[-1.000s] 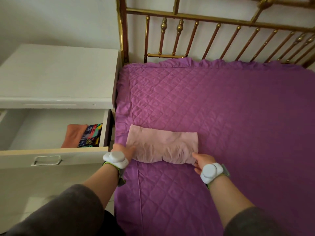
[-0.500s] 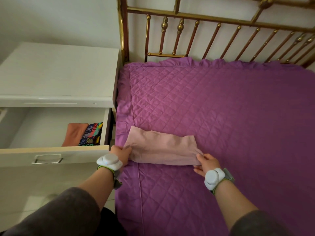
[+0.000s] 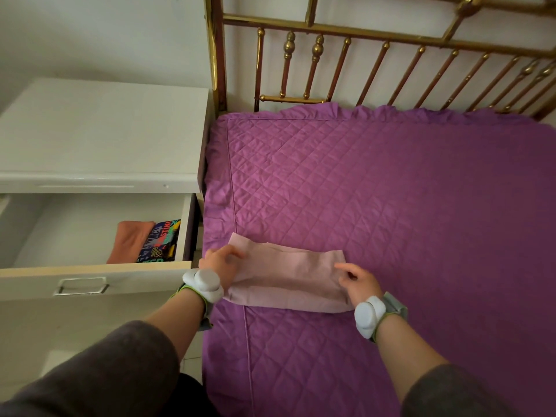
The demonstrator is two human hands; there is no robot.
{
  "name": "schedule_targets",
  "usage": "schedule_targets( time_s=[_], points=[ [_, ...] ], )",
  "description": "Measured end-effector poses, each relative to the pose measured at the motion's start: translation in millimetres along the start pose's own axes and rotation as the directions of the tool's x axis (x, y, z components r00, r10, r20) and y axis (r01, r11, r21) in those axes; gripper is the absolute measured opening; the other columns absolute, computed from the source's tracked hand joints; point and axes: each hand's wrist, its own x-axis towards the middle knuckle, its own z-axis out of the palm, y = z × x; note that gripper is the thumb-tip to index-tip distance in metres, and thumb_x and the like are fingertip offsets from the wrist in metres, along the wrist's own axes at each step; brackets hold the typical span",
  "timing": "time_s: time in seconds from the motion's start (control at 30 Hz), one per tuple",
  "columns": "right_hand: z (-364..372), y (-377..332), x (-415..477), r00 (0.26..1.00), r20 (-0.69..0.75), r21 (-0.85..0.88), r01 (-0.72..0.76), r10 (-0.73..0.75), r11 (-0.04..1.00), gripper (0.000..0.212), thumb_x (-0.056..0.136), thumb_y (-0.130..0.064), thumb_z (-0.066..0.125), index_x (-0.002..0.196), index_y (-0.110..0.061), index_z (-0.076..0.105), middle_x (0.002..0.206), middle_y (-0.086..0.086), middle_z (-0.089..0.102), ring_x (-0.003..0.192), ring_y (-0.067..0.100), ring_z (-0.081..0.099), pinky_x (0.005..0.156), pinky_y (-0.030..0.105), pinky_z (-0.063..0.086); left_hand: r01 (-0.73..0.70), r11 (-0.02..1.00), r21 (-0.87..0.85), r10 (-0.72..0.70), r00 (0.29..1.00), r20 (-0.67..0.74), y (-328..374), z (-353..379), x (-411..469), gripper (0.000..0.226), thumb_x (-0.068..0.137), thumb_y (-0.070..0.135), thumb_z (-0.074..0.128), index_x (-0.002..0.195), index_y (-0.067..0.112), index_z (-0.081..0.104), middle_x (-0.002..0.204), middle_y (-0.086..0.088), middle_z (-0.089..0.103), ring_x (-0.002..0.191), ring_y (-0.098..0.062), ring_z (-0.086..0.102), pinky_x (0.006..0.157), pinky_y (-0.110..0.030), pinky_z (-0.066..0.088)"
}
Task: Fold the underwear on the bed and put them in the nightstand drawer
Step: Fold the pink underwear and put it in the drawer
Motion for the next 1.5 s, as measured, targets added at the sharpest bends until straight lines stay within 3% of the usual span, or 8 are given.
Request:
schedule_targets(
  time_s=[0.1, 0.3, 0.4, 0.6, 0.9, 1.2, 1.37, 1.5],
  points=[
    [7.0, -1.0, 4.0, 1.000, -0.005, -0.077, 0.009, -0.009, 0.997, 0.042, 0.087, -0.007, 0.057, 0.129, -0.009, 0.055, 0.138, 0.007, 0.046, 0.125, 0.027, 0.046, 0.105, 0.029, 0.034, -0.098, 0.994, 0.046, 0.098, 0.995, 0.005, -6.0, 0.8, 5.4, 0.041, 0.092, 0.007, 0.044, 0.129, 0.022, 0.056, 0.137, -0.006, 0.046, 0.123, -0.029, 0.046, 0.107, -0.039, 0.035],
    [12.7, 2.4, 6.7, 0.983, -0.179, -0.162, 0.006, -0.035, 0.987, 0.038, 0.083, -0.016, 0.063, 0.121, -0.018, 0.060, 0.139, 0.001, 0.046, 0.122, 0.028, 0.047, 0.100, 0.039, 0.038, -0.001, 0.995, 0.097, 0.016, 0.987, -0.161, -5.9, 5.4, 4.1, 0.047, 0.087, 0.021, 0.056, 0.133, 0.031, 0.047, 0.143, -0.001, 0.036, 0.129, -0.028, 0.035, 0.106, -0.049, 0.031],
    [17.4, -6.4, 3.6, 0.966, -0.222, -0.304, 0.061, -0.133, 0.951, 0.042, 0.080, -0.020, 0.066, 0.121, -0.023, 0.060, 0.146, -0.002, 0.039, 0.134, 0.025, 0.034, 0.104, 0.042, 0.033, -0.131, 0.961, 0.245, 0.183, 0.962, -0.204, -1.6, 12.9, -0.2, 0.051, 0.086, 0.027, 0.057, 0.135, 0.033, 0.044, 0.150, -0.001, 0.026, 0.141, -0.026, 0.021, 0.114, -0.047, 0.020],
    [60.4, -28.1, -10.5, 0.831, 0.291, -0.554, 0.550, -0.474, 0.624, 0.060, 0.093, -0.023, 0.044, 0.148, -0.016, 0.021, 0.160, -0.003, 0.006, 0.148, 0.017, -0.002, 0.119, 0.036, 0.005, -0.460, 0.731, 0.504, 0.474, 0.874, 0.111, 9.3, 48.2, 1.4, 0.054, 0.098, 0.031, 0.032, 0.149, 0.023, 0.017, 0.161, 0.005, -0.002, 0.148, -0.014, -0.006, 0.119, -0.045, -0.001],
    [70.1, 18.9, 8.9, 0.902, 0.217, -0.776, 0.391, -0.372, 0.495, 0.074, 0.087, -0.067, 0.020, 0.149, -0.033, 0.001, 0.160, 0.000, -0.008, 0.148, 0.021, -0.006, 0.117, 0.049, 0.001, -0.362, 0.691, 0.626, 0.419, 0.906, 0.061, -34.5, 65.9, 19.2, 0.071, 0.079, 0.075, 0.008, 0.144, 0.050, -0.008, 0.160, 0.005, -0.011, 0.149, -0.021, -0.004, 0.112, -0.060, -0.006],
    [64.8, 29.9, 16.2, 0.926, 0.025, -0.787, 0.251, -0.377, 0.563, 0.072, 0.082, -0.070, 0.024, 0.142, -0.031, 0.033, 0.152, 0.022, 0.028, 0.140, 0.040, 0.026, 0.102, 0.067, 0.026, -0.191, 0.774, 0.604, 0.338, 0.931, -0.139, -39.3, 70.2, 27.5, 0.079, 0.078, 0.082, 0.011, 0.147, 0.043, 0.012, 0.159, -0.014, 0.008, 0.146, -0.032, 0.017, 0.110, -0.063, 0.018],
    [61.4, 29.5, 22.0, 0.942, 0.070, -0.807, 0.247, -0.329, 0.537, 0.078, 0.080, -0.072, 0.019, 0.146, -0.032, 0.026, 0.155, 0.021, 0.017, 0.144, 0.039, 0.016, 0.105, 0.068, 0.021, -0.187, 0.762, 0.620, 0.264, 0.964, -0.034, -33.2, 67.3, 29.5, 0.084, 0.071, 0.085, 0.001, 0.144, 0.046, -0.012, 0.158, -0.011, -0.018, 0.148, -0.029, -0.007, 0.113, -0.061, 0.000],
    [51.2, 20.1, 20.9, 0.959, 0.177, -0.778, 0.275, -0.223, 0.564, 0.078, 0.082, -0.074, 0.025, 0.148, -0.038, 0.004, 0.159, 0.009, -0.011, 0.146, 0.028, -0.012, 0.112, 0.060, -0.002, -0.326, 0.706, 0.628, 0.324, 0.938, 0.123, -25.2, 48.8, 15.9, 0.088, 0.076, 0.079, 0.026, 0.147, 0.039, -0.007, 0.156, -0.006, -0.025, 0.146, -0.026, -0.018, 0.110, -0.056, -0.018]
  ],
)
